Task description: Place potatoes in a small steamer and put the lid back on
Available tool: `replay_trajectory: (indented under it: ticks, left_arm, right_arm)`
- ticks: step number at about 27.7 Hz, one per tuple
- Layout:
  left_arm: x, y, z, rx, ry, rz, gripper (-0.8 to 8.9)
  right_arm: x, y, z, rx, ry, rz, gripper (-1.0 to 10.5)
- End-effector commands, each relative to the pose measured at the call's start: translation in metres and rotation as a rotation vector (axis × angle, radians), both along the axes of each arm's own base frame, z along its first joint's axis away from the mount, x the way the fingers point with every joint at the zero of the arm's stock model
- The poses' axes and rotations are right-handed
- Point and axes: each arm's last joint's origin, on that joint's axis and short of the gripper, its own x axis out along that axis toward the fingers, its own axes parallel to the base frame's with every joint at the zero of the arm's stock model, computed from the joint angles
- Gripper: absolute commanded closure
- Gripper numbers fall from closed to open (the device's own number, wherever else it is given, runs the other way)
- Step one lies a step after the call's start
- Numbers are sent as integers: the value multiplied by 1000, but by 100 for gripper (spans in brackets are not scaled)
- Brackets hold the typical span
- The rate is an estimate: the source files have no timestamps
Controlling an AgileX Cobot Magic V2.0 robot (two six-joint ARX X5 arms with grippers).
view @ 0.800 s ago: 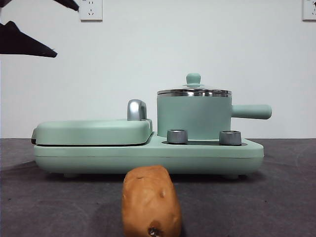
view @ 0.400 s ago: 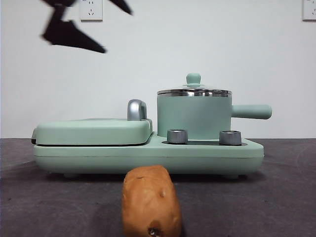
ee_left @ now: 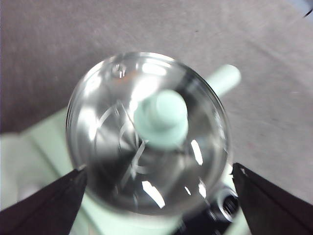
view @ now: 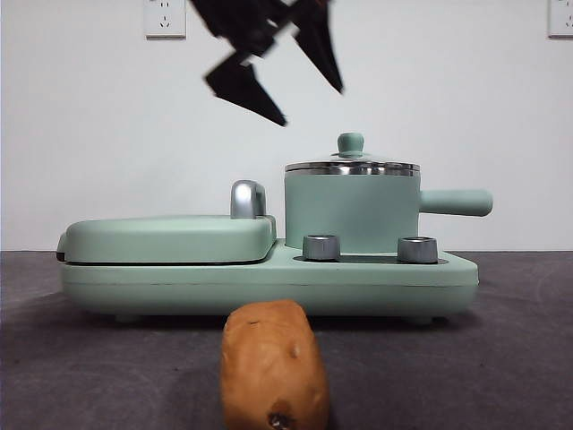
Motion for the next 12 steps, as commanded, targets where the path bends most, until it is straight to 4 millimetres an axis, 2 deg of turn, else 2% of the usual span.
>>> replay_trajectory:
  ticks: [1, 7, 12]
  left_arm:
    - [5, -24, 6, 33, -108, -44, 346]
    - [7, -59, -1, 60, -236, 8, 350]
    - [9, -65, -16, 93, -203, 5, 391]
  right_arm:
    - [0, 0, 4, 7, -6, 2, 360]
    - [0, 0, 4, 8, -6, 2, 360]
    - [0, 0, 4, 7, -8, 2, 360]
